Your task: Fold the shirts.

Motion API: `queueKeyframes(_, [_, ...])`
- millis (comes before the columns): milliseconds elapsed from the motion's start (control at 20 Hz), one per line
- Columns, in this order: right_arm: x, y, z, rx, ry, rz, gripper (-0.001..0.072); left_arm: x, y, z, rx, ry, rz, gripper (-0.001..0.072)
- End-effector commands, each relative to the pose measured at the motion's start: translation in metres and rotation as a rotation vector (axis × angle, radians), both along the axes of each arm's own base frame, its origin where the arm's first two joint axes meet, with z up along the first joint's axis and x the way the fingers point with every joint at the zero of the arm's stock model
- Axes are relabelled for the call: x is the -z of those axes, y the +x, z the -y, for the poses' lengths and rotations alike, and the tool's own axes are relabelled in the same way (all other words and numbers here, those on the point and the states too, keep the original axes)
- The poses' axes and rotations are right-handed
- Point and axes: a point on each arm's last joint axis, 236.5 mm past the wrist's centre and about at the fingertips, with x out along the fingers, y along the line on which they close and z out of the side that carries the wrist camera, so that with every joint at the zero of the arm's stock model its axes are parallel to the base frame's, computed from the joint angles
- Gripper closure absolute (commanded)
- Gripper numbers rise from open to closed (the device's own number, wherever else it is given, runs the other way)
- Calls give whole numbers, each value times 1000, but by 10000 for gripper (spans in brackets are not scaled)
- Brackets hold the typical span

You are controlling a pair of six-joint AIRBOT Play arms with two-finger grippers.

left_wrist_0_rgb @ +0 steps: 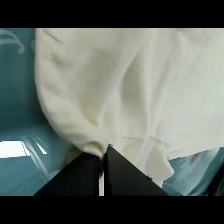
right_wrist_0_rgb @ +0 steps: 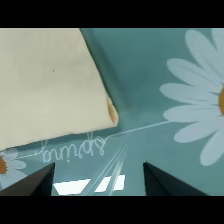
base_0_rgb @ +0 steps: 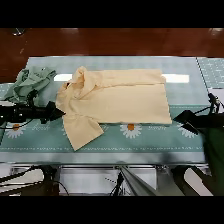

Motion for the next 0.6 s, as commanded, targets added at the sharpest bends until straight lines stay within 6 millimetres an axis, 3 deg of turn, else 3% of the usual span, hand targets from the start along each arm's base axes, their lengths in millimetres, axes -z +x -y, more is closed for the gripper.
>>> queueKeyframes(0, [15, 3, -10, 1, 121, -34, 86, -1, -1, 2, 6, -7, -3, 670])
queueKeyframes(200, [22, -2, 8, 72, 185, -52, 86, -1, 0, 0, 2, -1, 0, 670])
queueKeyframes(550, [34, 18, 2, 124, 280, -27, 86, 0, 1, -1, -4, 5, 4, 669])
